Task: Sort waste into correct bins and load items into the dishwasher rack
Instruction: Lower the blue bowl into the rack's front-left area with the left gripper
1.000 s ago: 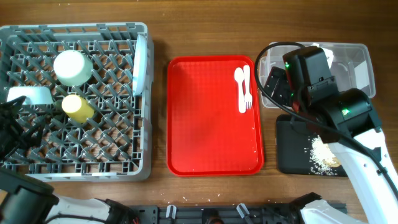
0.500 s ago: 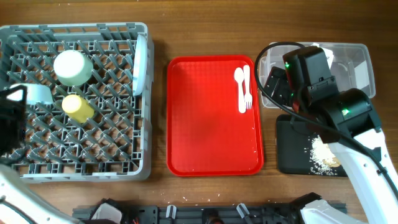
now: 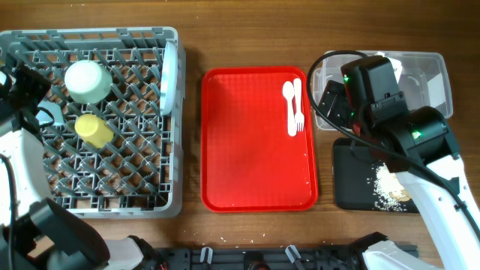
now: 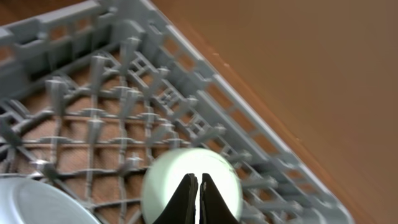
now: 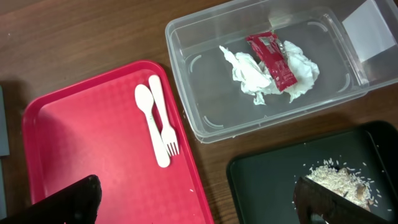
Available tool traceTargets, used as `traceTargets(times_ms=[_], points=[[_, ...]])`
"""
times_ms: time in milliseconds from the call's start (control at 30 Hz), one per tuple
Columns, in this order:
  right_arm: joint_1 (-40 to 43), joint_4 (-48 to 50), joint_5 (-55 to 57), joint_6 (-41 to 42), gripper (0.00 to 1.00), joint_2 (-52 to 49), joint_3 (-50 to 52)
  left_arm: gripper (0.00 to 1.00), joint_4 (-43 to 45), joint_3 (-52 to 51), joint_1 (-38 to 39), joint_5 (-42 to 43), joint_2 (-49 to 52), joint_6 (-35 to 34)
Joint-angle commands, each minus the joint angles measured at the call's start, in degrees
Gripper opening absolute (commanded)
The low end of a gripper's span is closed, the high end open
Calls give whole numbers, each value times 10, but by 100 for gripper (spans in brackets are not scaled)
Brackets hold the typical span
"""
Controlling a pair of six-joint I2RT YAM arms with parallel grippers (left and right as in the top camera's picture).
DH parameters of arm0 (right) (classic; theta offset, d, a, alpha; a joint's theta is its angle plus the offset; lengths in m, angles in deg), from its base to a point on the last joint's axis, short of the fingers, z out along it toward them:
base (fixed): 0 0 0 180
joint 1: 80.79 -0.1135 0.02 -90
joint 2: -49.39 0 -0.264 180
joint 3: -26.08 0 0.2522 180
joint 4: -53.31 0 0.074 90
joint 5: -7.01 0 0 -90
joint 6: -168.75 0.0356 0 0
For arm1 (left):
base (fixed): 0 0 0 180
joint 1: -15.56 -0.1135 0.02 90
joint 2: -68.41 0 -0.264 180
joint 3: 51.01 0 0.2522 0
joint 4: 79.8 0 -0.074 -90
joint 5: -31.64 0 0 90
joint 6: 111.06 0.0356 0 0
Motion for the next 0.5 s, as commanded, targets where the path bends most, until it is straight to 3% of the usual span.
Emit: traceTargets(times_ms=[0, 100, 333, 467], points=[[1, 1, 13, -7, 100, -4, -4, 4, 1, 0, 1, -76, 2, 8], [1, 1, 13, -7, 100, -4, -4, 4, -41, 0, 1, -82, 2, 61], [1, 1, 13, -7, 100, -4, -4, 4, -139, 0, 0, -86, -8, 63], [1, 1, 13, -7, 100, -4, -4, 4, -179, 0, 0, -154, -53, 63]])
